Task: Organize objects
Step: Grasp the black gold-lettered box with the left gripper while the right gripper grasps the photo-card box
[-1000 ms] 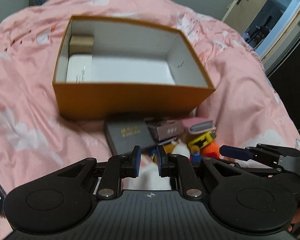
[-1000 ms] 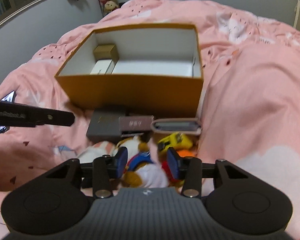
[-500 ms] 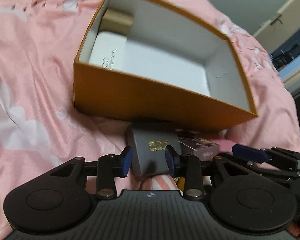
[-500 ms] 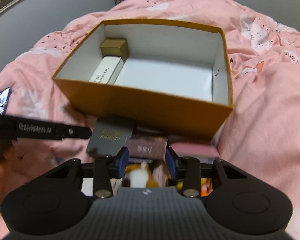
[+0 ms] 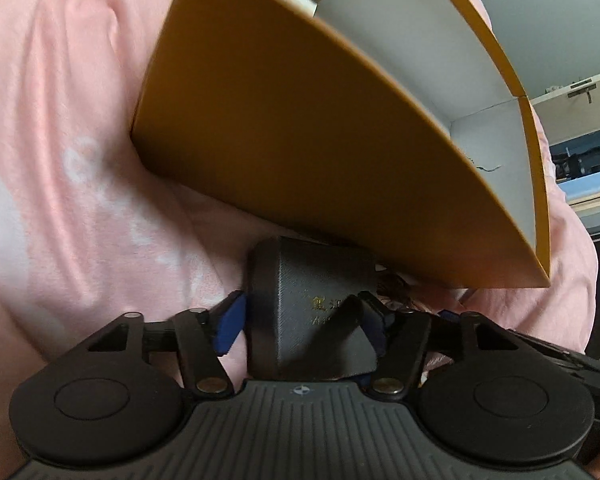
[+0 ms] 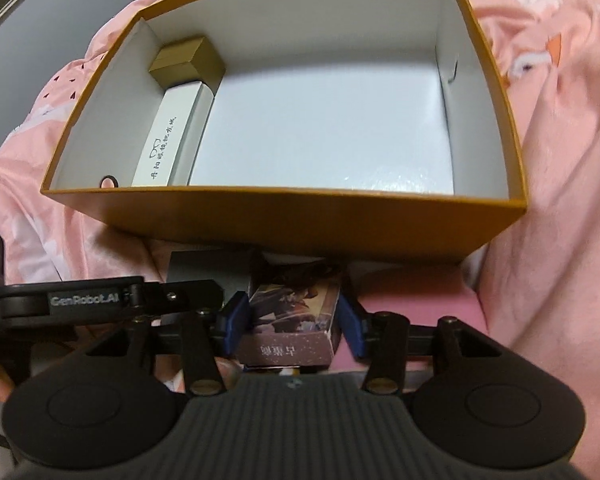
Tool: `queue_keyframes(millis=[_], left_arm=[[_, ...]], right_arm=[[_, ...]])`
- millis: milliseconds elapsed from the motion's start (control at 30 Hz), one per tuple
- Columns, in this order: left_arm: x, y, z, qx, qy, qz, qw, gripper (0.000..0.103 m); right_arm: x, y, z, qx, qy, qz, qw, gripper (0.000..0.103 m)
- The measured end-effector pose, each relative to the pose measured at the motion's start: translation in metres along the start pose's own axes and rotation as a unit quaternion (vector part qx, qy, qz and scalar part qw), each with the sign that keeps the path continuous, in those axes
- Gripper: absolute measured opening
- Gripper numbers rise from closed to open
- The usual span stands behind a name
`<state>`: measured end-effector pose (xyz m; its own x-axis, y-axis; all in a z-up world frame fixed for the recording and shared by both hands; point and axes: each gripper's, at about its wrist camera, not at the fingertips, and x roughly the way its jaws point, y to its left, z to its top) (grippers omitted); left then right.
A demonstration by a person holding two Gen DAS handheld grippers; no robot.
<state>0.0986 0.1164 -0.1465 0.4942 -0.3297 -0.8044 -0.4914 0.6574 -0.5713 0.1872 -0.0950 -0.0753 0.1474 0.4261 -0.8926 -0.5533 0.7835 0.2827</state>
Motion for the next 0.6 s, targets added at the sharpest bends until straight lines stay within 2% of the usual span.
queue_keyframes(millis=[233, 400, 433, 500, 600], left_arm=[[0.007, 0.000, -0.001, -0.008, -0.008, -0.006, 0.9999, 0.075], [-0.016, 0.000, -0.008, -0.008, -0.034, -0.002, 0.9994, 0.051], [-0.022, -0.002, -0.010, -0.002, -0.039, -0.001, 0.9992, 0.049], [-0.035, -0.009, -0.016, 0.016, -0.048, 0.008, 0.9987, 0.049], [-0.057, -0.019, -0.025, 0.056, -0.065, 0.048, 0.9951, 0.048]], right_arm=[[0.013, -0.001, 0.006, -0.001, 0.018, 0.011, 1.000, 0.062], [0.023, -0.002, 0.011, 0.001, 0.024, 0.014, 1.000, 0.065], [0.023, -0.001, 0.010, 0.001, 0.024, 0.014, 1.000, 0.065], [0.020, 0.003, 0.008, -0.003, 0.022, 0.014, 1.000, 0.064], [0.013, 0.014, 0.003, -0.008, 0.027, 0.038, 0.999, 0.064]])
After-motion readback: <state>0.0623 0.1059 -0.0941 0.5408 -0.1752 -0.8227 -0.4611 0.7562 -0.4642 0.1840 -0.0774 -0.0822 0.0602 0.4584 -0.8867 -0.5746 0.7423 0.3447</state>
